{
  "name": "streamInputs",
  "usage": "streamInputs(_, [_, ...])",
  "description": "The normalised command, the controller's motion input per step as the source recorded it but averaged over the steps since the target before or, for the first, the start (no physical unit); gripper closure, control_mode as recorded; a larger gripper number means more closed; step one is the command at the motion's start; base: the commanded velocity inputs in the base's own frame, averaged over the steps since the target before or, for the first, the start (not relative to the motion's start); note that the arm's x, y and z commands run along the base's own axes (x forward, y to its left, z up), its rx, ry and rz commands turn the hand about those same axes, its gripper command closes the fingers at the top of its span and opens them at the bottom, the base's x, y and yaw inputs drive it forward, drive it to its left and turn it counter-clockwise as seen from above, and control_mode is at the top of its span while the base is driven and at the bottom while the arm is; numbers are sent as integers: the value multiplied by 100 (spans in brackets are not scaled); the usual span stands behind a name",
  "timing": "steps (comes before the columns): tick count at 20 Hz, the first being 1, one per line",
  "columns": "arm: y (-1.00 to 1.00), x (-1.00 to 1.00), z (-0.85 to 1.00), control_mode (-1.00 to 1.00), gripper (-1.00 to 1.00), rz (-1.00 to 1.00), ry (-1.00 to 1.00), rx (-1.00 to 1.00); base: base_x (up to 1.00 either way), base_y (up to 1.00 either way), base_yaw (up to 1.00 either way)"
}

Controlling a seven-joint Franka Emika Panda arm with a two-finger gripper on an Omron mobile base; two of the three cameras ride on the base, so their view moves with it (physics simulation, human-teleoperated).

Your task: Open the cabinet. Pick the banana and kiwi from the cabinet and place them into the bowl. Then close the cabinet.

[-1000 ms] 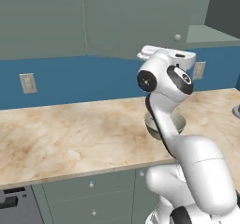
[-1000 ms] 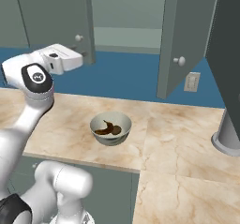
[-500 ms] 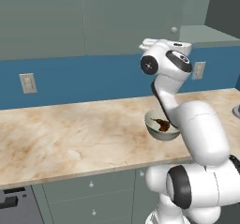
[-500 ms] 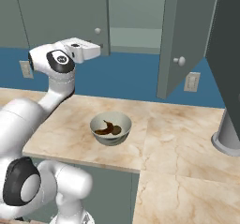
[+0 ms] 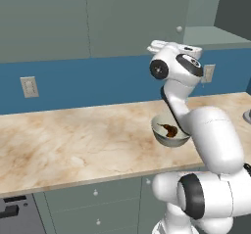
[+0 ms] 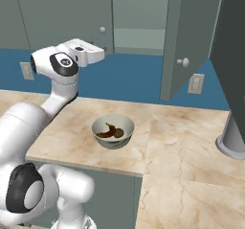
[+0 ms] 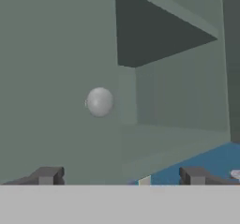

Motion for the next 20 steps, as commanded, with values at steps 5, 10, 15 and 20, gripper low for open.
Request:
streamInputs(5, [-5,-100,57,-100,-100,-7,19,25,0,0,0])
streamInputs(10, [-38,-100,27,-100,-100,-3,28,29,0,0,0])
streamInputs(15, [-34,-100,-73,-100,-100,0,9,3,0,0,0])
streamInputs(20, [-54,-100,-48,-100,-100,0,0,5,0,0,0])
